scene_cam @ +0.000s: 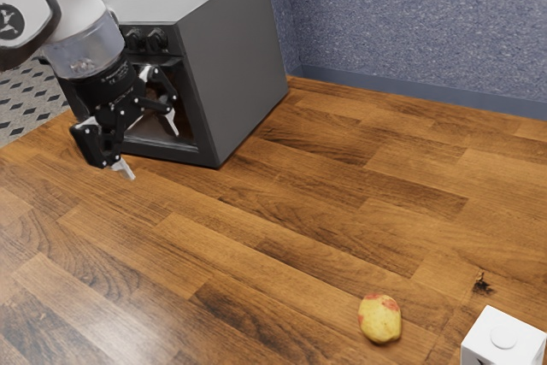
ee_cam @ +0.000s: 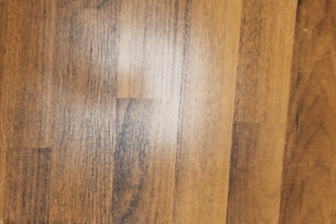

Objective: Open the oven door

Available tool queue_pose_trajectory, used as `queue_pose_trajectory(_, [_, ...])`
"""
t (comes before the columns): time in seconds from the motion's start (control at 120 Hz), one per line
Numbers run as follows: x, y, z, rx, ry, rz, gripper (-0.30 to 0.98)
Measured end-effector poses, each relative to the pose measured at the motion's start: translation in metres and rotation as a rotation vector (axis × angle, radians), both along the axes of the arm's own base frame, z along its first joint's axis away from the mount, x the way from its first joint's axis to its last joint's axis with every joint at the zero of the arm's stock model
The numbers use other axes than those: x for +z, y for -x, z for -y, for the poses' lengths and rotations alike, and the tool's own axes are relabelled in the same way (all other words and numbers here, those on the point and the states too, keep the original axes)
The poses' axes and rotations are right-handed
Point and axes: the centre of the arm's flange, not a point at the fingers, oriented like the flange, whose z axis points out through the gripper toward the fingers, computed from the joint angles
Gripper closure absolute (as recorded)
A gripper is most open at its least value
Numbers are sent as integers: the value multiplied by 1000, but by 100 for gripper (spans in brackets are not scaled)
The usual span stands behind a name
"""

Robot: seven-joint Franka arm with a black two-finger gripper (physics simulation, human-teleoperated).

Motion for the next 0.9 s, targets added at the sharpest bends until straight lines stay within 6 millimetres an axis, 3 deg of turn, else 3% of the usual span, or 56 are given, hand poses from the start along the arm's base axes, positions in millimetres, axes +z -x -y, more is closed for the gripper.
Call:
queue_pose_trajectory(0.067, [1, 0, -3, 86, 7, 4, 0])
queue_pose_trajectory(0.133, [-2, -4, -18, 189, 11, 11, 0])
queue_pose_trajectory(0.233, [26, -68, -58, 332, -59, 125, 0])
queue_pose_trajectory(0.3, [39, -86, -83, 398, -89, 190, 0])
queue_pose_trajectory(0.35, [45, -83, -118, 473, -104, 223, 0])
queue_pose_trajectory(0.45, [45, -54, -213, 659, -138, 261, 0])
queue_pose_trajectory(0.5, [45, -50, -243, 702, -154, 289, 0])
queue_pose_trajectory(0.608, [43, -68, -245, 663, -151, 358, 0])
queue_pose_trajectory(0.733, [19, -89, -260, 629, -167, 378, 0])
queue_pose_trajectory(0.9, [4, -99, -280, 598, -201, 419, 0])
